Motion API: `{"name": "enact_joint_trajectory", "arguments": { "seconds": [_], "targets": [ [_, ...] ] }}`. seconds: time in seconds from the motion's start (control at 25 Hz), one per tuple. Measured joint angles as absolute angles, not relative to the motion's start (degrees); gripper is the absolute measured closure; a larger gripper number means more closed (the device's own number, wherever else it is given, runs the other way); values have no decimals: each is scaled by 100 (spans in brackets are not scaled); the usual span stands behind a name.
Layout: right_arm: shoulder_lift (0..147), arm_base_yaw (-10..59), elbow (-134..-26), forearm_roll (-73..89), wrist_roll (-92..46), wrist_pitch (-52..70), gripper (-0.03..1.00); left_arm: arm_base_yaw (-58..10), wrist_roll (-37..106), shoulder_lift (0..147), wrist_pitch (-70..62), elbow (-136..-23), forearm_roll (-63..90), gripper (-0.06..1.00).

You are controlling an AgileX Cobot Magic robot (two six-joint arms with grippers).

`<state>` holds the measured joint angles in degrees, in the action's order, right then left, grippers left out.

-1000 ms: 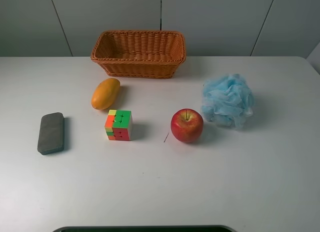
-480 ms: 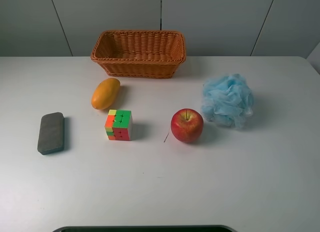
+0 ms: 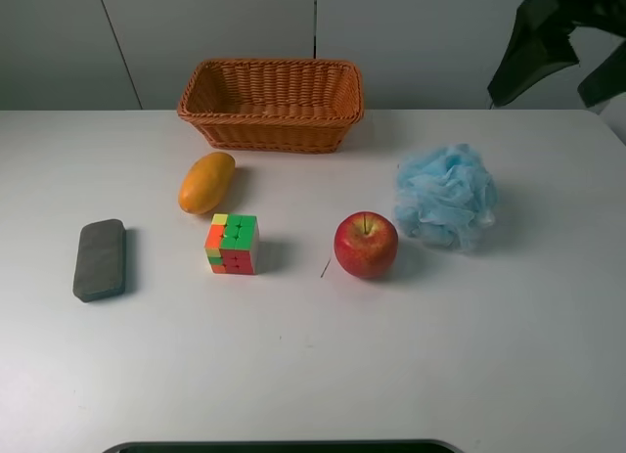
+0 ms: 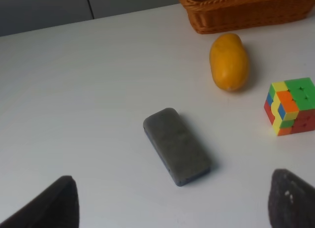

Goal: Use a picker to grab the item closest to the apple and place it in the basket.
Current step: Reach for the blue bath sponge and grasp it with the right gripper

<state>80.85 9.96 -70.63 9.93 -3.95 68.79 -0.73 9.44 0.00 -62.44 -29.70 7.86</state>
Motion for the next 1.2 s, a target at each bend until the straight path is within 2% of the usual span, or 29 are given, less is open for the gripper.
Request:
{"name": "enact_joint_trajectory", "arguments": {
  "seconds": [0.48, 0.84, 1.2],
  "targets": [
    [10468, 1021, -7464, 979, -265, 6145, 27, -73, 944, 0, -6244, -2970, 786, 21],
    [11603, 1021, -7505, 811, -227, 5218, 27, -73, 944, 0, -6244, -2970, 786, 21],
    [12238, 1021, -7532, 811, -206, 4950, 27, -73, 944, 0, -6254, -2970, 786, 21]
  ]
}}
